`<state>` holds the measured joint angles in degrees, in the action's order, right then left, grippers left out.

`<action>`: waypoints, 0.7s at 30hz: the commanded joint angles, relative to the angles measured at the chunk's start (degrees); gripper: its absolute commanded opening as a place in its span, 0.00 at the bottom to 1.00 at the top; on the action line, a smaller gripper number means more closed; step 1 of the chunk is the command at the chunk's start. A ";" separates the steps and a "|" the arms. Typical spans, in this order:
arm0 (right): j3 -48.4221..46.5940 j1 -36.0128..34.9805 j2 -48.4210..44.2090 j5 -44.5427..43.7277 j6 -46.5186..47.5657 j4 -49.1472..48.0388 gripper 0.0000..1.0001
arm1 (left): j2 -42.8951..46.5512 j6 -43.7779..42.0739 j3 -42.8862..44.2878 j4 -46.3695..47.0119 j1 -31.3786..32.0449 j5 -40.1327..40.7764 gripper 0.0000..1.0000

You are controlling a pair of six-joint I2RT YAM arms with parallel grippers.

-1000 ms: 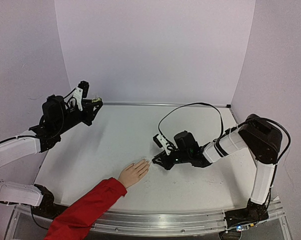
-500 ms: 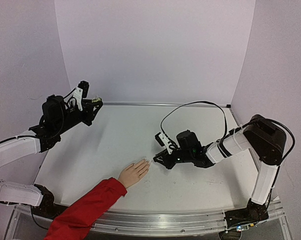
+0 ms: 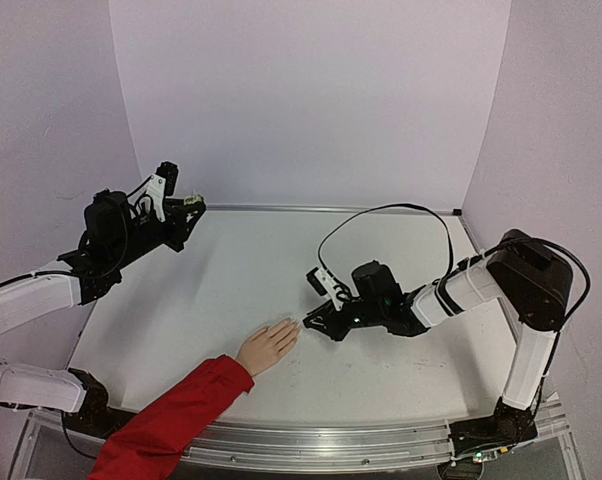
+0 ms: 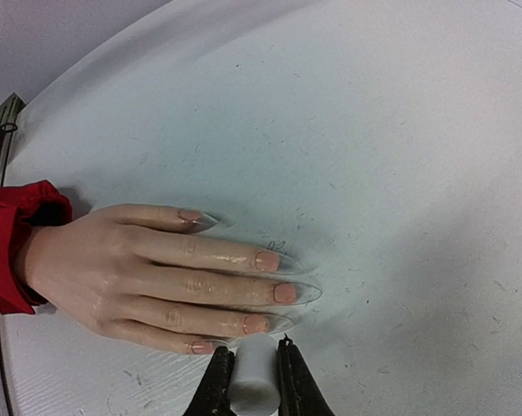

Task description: Paint the nails

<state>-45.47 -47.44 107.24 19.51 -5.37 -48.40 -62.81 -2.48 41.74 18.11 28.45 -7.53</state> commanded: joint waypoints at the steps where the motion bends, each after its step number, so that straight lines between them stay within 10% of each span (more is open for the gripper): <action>1: -2.05 -0.61 0.31 1.81 1.14 0.12 0.00 | 0.38 0.73 1.07 3.86 -0.27 -0.82 0.00; 21: -3.39 -0.79 2.24 0.22 0.91 0.89 0.00 | 0.23 0.99 1.19 3.86 -0.29 -1.35 0.00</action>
<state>-46.76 -47.92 108.81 19.88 -4.89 -47.33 -62.81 -2.46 41.74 18.11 28.45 -7.97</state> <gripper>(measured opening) 0.136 0.218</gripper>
